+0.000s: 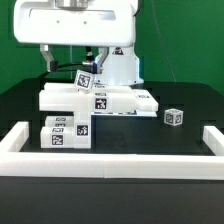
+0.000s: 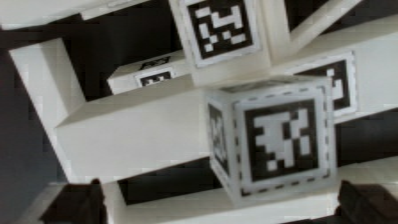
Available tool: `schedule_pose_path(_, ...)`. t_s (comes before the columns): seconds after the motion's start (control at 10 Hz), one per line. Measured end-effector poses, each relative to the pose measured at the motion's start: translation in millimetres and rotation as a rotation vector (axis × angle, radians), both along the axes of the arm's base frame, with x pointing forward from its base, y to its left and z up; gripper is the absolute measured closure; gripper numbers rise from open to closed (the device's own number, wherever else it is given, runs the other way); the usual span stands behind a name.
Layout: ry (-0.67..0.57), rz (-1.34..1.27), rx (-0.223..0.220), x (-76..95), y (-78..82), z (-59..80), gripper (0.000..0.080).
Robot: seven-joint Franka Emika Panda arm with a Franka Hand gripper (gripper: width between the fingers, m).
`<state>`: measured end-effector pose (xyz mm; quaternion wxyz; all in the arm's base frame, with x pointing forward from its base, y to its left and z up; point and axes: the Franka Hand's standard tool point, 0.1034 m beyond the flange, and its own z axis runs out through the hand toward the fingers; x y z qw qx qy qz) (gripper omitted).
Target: Assemble chair
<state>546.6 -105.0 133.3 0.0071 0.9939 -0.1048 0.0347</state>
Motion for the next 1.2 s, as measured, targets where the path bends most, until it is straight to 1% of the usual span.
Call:
schedule_pose_path(0.3, 0.008, 0.006, 0.004, -2.6, 5.4, -3.9, 0.015)
schedule_pose_path(0.7, 0.015, 0.012, -0.01, -11.3, 5.0, -12.7, 0.015)
schedule_pose_path(0.9, 0.017, 0.017, -0.014, -11.3, 4.2, -12.6, 0.015)
schedule_pose_path(1.1, 0.017, 0.016, -0.014, -11.4, 3.9, -12.6, 0.0407)
schedule_pose_path(1.2, 0.018, 0.016, -0.014, -11.5, 3.7, -12.6, 0.0407)
